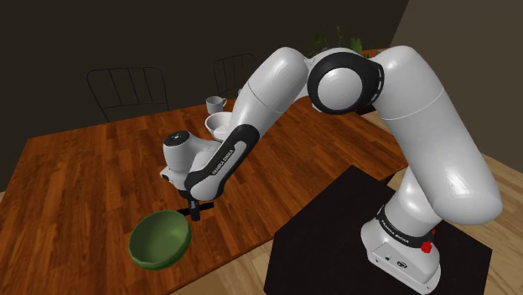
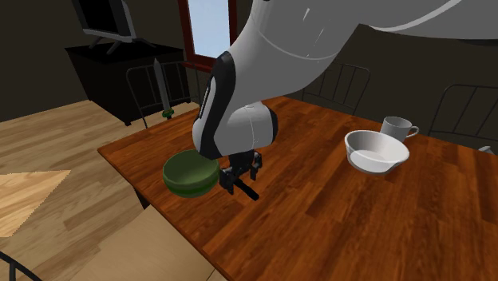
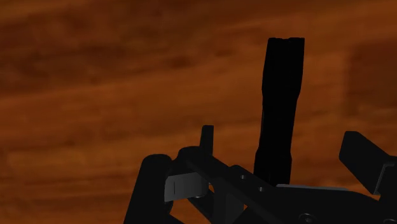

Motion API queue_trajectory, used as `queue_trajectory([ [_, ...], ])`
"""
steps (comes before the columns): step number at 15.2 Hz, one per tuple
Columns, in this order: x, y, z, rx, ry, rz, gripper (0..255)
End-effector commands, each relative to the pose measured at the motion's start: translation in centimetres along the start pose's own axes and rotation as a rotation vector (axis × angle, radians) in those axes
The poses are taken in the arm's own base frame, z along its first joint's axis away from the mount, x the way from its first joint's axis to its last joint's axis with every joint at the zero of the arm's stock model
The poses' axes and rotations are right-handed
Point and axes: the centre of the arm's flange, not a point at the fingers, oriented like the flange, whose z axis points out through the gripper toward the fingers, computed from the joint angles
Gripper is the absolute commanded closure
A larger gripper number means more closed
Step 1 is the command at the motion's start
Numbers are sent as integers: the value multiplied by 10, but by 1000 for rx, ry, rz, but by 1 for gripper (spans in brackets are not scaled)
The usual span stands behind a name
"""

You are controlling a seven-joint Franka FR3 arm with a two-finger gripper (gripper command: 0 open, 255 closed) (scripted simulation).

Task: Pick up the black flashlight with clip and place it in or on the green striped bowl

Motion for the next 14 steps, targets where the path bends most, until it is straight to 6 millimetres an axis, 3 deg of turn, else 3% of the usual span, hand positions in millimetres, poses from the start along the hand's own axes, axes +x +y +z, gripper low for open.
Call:
queue_trajectory([
  [1,0,0,0,0,0,0,0],
  [2,0,0,0,0,0,0,0],
  [3,0,0,0,0,0,0,255],
  [12,0,0,0,0,0,0,255],
  [14,0,0,-10,0,0,0,255],
])
